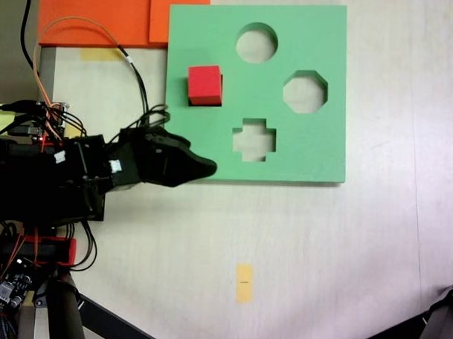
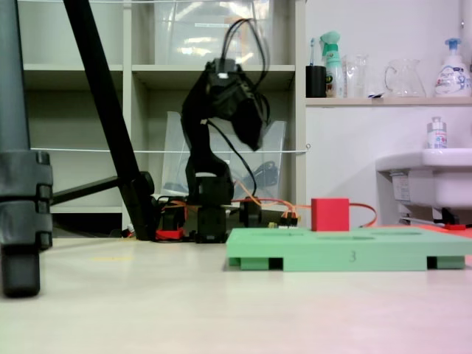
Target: Put the square block into the corresponding hole
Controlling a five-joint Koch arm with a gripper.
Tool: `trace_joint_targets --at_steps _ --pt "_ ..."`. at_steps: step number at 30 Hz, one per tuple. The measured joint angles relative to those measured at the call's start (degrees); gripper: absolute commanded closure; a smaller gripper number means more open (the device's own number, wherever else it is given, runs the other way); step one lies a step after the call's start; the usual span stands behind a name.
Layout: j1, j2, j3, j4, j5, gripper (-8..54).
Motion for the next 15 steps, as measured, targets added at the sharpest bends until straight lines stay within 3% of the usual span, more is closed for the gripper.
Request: trace_joint_targets --at_steps 5,10,15 --pt "14.5 0.0 14.15 -14.94 -15.21 7.7" --pt "20.39 0.0 39.73 -45.79 -28.83 10.6" --pt "20.04 0.0 56.43 -58.54 -31.64 10.3"
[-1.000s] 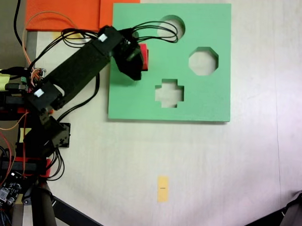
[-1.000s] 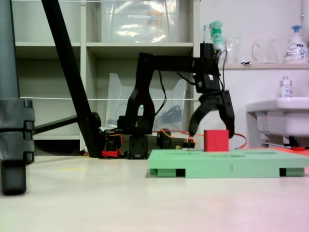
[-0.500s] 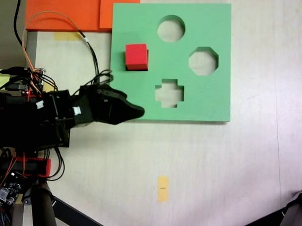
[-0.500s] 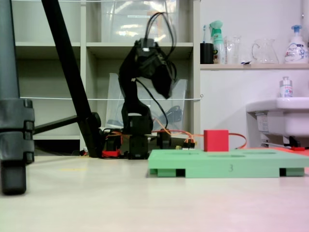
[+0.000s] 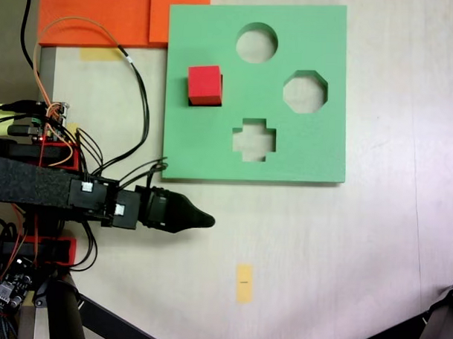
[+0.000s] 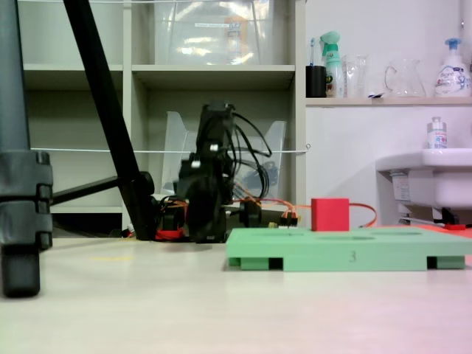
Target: Put the square block into the corresponding hole
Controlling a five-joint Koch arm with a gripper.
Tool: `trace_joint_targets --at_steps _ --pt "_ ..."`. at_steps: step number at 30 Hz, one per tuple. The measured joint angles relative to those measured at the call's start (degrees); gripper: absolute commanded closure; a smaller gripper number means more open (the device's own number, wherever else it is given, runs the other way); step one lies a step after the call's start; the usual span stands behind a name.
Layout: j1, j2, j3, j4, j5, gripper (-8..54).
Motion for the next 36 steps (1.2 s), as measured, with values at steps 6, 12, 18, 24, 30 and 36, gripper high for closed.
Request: trace_joint_targets --at_steps 6,12,18,24,30,36 --pt "-0.09 0.0 4.31 -3.25 0.09 10.1" --pt "-1.76 0.0 4.75 -1.49 -0.62 10.7" --pt "-1.76 0.0 4.75 -1.49 -0.62 10.7" --pt "-1.76 0.0 4.75 -1.49 -0.62 10.7" --pt "-1.76 0.0 4.75 -1.49 -0.62 10.7" --pt "-1.76 0.0 4.75 -1.49 -0.62 10.7"
